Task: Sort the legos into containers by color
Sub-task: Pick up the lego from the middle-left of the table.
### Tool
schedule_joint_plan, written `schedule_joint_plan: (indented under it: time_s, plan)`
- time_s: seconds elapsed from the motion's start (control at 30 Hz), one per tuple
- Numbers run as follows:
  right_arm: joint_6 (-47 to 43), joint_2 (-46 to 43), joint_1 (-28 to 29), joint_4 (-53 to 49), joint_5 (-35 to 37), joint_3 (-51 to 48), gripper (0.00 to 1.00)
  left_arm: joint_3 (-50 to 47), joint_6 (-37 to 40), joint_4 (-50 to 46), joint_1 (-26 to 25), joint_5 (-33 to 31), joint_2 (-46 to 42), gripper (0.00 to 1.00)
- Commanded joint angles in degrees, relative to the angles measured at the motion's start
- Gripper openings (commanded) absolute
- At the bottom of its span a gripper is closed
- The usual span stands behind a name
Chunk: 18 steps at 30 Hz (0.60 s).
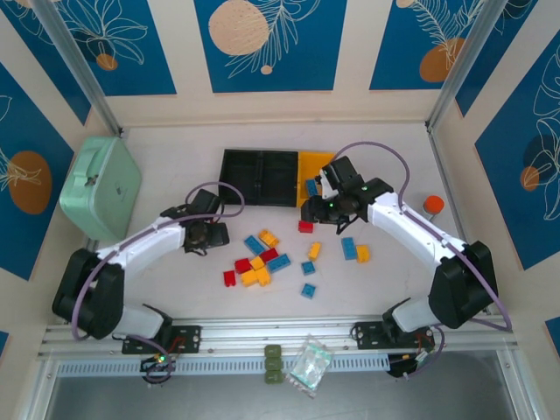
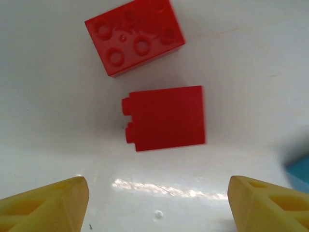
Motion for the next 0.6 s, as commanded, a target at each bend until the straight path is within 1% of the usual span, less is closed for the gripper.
schedule_joint_plan:
  time_s: [0.0,0.17,0.3,0.37,0.47,0.5,0.57]
  plan:
    - [2.6,-2.0,0.4,1.4,-2.0,-2.2,0.51,2.7,1.4,1.0,1.0,-3.6,3.1,0.77]
    - [4.0,-2.4,0.8,1.9,-1.8,-3.9,0.51,3.7,2.6,4.0,1.6,-3.7,7.4,0.73]
    - [5.1,-1.4,1.5,2.6,-2.3,-4.3,0.51,4.1,3.7,5.8,1.6,-4.1,9.5,0.67]
    - [5.5,-0.9,2.0,2.9,-2.2,-4.2,0.51,4.3,4.0,6.1,1.9,-3.7,10.5,0.6]
    - [5.5,0.0,2.8,3.0,-1.8,-3.7,0.51,4.8,4.6,5.3,2.0,-3.2,10.8,0.41]
    - [5.4,0.1,3.0,3.1,-1.6,-3.6,0.51,4.7,4.8,5.1,2.0,-3.0,10.4,0.37]
    - [5.2,0.6,3.1,3.5,-1.4,-3.7,0.51,4.6,5.0,4.4,1.9,-2.4,9.1,0.34]
